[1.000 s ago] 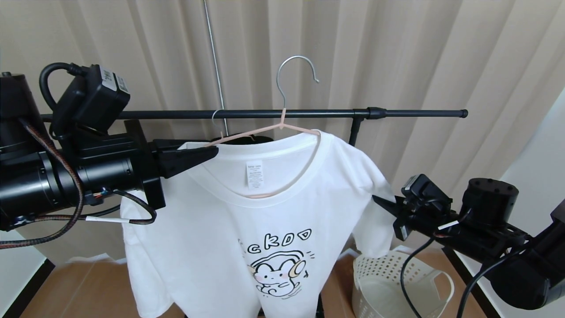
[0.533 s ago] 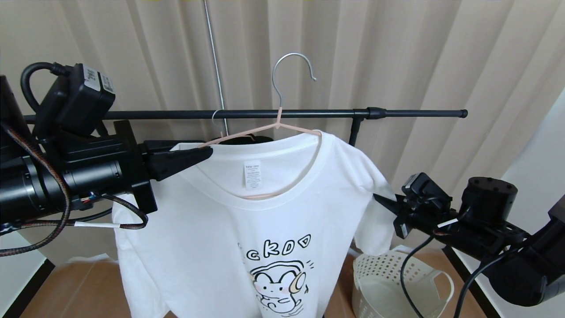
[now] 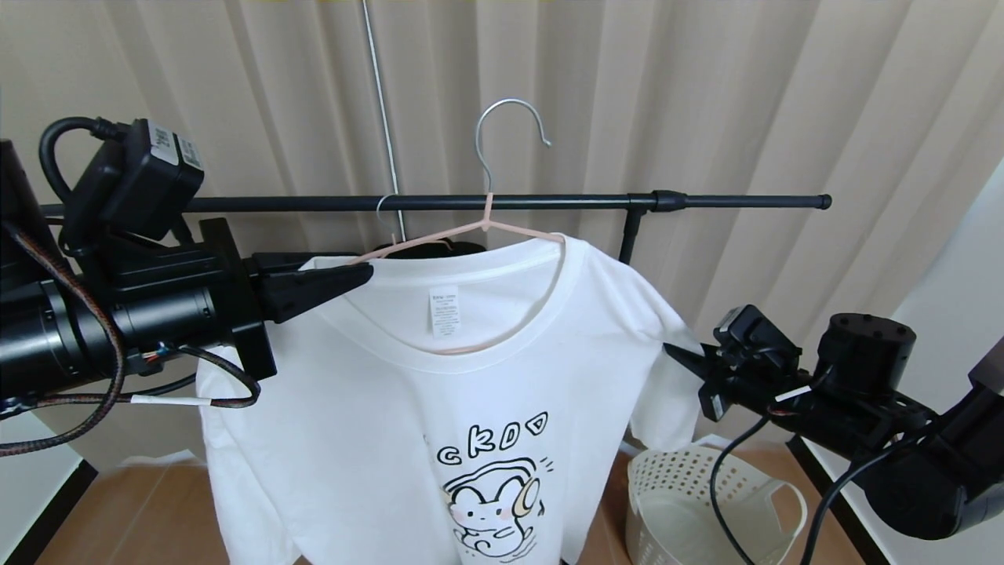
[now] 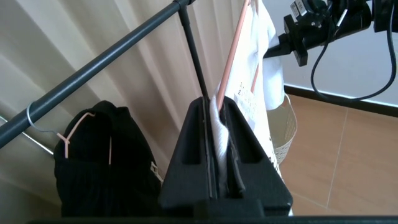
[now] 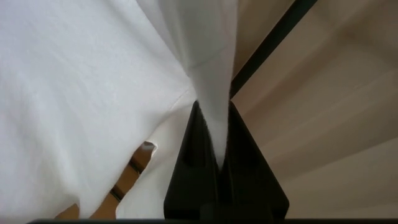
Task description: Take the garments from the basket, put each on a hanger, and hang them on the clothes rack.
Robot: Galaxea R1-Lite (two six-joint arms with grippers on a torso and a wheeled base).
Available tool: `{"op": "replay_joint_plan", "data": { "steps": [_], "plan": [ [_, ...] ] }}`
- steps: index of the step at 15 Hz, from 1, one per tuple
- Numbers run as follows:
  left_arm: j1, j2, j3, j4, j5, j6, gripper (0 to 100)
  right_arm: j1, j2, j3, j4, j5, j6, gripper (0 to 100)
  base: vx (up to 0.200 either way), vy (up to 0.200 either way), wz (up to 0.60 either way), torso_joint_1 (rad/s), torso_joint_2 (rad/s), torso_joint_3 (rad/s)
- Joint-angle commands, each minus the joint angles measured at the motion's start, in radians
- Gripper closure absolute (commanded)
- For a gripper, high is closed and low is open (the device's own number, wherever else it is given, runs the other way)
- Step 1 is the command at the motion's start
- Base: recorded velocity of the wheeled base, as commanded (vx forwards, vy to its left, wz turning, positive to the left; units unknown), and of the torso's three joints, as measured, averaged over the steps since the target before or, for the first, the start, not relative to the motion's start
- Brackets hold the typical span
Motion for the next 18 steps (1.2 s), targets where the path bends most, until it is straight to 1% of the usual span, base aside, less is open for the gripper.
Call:
{"op": "replay_joint_plan", "data": {
  "steps": [1,7,12,14,15,16,18],
  "plan": [
    [0.006,0.002,0.002,-0.001,-0.001,0.001,100,-0.004,0.008,-0.001,-0.001,-0.001,0.001,100,0.0,0.0,0.0,0.0,0.0,0.0],
    [0.018,-0.004,0.004,-0.001,-0.001,-0.001,100,-0.027,0.012,-0.026,0.01,-0.001,0.015,100,0.0,0.0,0.0,0.0,0.0,0.0],
    [0.019,0.004,0.001,-0.001,-0.001,-0.001,100,-0.026,0.02,-0.021,0.007,-0.002,0.019,100,0.0,0.0,0.0,0.0,0.0,0.0],
    [0.019,0.004,0.001,-0.001,-0.001,-0.001,100,-0.024,0.023,-0.021,0.008,-0.031,0.019,100,0.0,0.0,0.0,0.0,0.0,0.0],
    [0.022,0.004,0.002,-0.001,-0.001,-0.001,100,-0.023,0.023,-0.017,0.005,-0.031,0.019,100,0.0,0.0,0.0,0.0,0.0,0.0],
    [0.027,0.004,0.002,-0.001,-0.001,-0.001,100,-0.018,0.02,-0.015,0.007,-0.031,0.019,0,0.0,0.0,0.0,0.0,0.0,0.0],
    [0.027,0.005,0.002,-0.001,-0.001,-0.006,100,-0.018,0.02,-0.017,0.007,-0.031,0.019,0,0.0,0.0,0.0,0.0,0.0,0.0]
  ]
}}
